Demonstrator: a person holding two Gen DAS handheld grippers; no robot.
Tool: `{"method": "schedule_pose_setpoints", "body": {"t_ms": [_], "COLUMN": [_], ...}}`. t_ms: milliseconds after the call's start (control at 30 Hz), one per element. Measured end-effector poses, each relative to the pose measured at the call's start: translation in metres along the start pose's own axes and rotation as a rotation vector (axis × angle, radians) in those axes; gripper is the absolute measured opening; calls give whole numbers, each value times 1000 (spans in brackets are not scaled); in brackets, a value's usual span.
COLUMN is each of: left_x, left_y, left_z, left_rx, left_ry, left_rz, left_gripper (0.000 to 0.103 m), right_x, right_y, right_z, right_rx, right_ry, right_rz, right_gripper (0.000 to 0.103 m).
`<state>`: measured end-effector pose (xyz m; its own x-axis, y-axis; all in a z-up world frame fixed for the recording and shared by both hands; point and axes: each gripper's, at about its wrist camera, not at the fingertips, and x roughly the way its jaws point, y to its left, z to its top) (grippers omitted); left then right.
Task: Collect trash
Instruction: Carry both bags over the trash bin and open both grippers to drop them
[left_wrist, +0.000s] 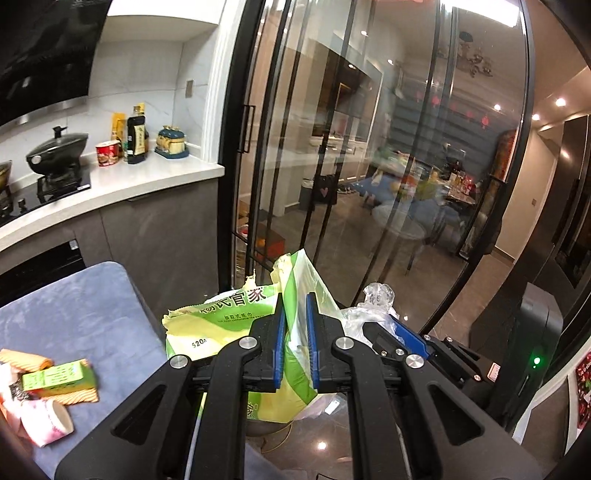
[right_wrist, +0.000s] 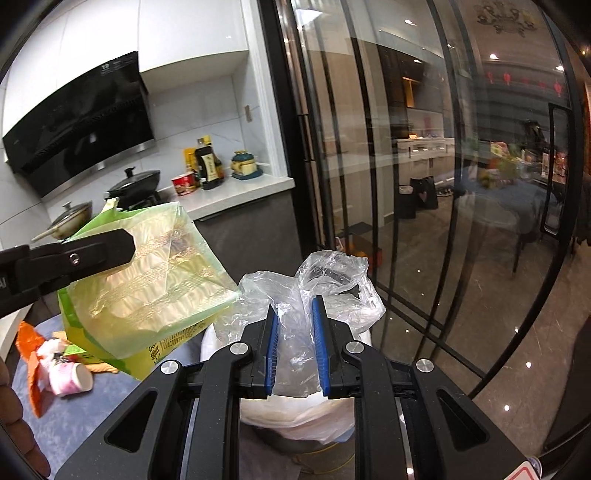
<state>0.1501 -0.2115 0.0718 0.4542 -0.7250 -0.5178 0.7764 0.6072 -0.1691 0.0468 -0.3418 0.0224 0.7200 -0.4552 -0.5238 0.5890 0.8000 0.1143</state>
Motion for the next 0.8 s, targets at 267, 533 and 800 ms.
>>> {"method": "schedule_pose_setpoints", "body": {"t_ms": [267,533,800], "left_x": [40,86,103], "left_y": [20,52,71], "left_z": [5,-9,-17], "left_rx": [-48,-131,-187], "left_ry": [31,116,151], "left_rz": [-27,-51,-70], "left_gripper": [10,10,11], "right_x": [25,42,68], "right_y": [-20,-22,-15], "right_z": [9,10,7], "right_rx": [31,32,35], "right_ry": [16,46,95], "right_rz": [-62,-73,-52], "right_gripper": [17,16,17]}}
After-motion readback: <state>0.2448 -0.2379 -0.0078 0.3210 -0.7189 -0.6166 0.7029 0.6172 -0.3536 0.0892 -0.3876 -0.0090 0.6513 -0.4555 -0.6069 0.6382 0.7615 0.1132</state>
